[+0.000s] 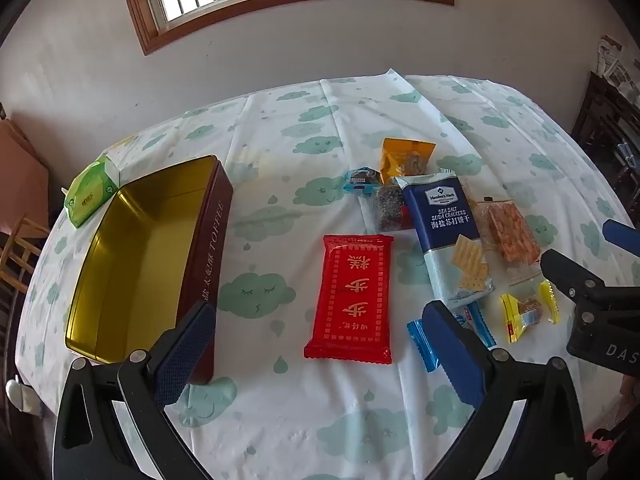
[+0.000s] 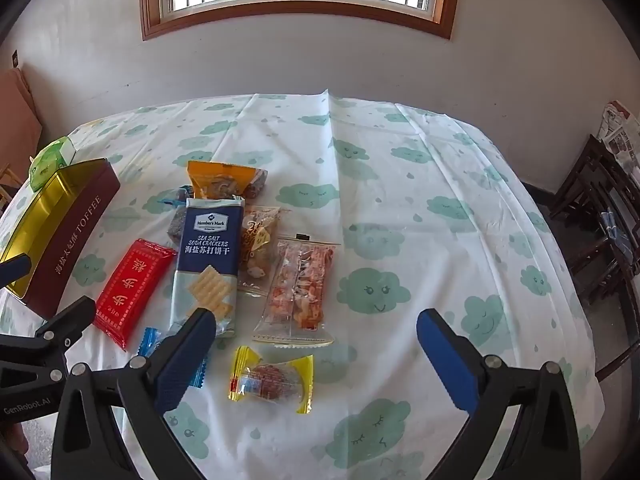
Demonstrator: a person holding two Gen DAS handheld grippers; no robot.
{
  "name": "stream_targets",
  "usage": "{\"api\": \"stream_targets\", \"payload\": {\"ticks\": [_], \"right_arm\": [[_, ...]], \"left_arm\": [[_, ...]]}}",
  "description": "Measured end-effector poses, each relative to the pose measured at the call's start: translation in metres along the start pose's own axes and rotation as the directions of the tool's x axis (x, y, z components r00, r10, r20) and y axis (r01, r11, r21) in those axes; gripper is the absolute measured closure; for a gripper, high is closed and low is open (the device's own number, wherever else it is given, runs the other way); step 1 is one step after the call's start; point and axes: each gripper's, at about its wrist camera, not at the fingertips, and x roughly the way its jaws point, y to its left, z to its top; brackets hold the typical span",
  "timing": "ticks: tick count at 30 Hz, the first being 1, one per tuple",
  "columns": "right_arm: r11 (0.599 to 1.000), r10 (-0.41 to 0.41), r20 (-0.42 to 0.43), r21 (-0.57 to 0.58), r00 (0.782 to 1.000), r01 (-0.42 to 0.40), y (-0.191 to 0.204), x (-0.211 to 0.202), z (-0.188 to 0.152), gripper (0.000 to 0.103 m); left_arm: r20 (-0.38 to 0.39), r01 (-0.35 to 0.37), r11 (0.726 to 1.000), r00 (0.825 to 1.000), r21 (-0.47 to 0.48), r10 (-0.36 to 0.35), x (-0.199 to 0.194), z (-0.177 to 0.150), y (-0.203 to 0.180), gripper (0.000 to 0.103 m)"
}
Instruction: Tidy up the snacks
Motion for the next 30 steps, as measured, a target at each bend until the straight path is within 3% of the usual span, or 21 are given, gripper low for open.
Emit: {"api": "stream_targets", "payload": {"ticks": [2,4,20,30], "right_arm": [[1.000,0.007,-0.009,0.005,1.000,-0.007,0.000,0.000,0.000,0.001],[1.000,0.009,-0.005,0.003,1.000,-0.009,0.000,-0.001,-0.001,0.001],[1.000,0.023,-0.011,0.013,1.000,-0.023,0.000,-0.001,-0.003,0.001],[1.000,0.026,-0.012,0.007,1.000,-0.026,0.000,0.001,-0.001,0.001]], "left_arm": [[-0.012,-0.007,1.000,1.000,-0.005,0.007,0.001,-0.001,-0.004,0.000],[-0.041,0.065,0.997,0.997,-0.048,-0.067,0.008,-0.002,0.006,0.000],[-0.030,0.001,1.000,1.000,-0.014,-0.002,0.008,-0.003,0.011,0.001],[-0.053,0.006,1.000,0.999,-0.009,-0.006,0.015,-0.003,0.011,0.001]]}}
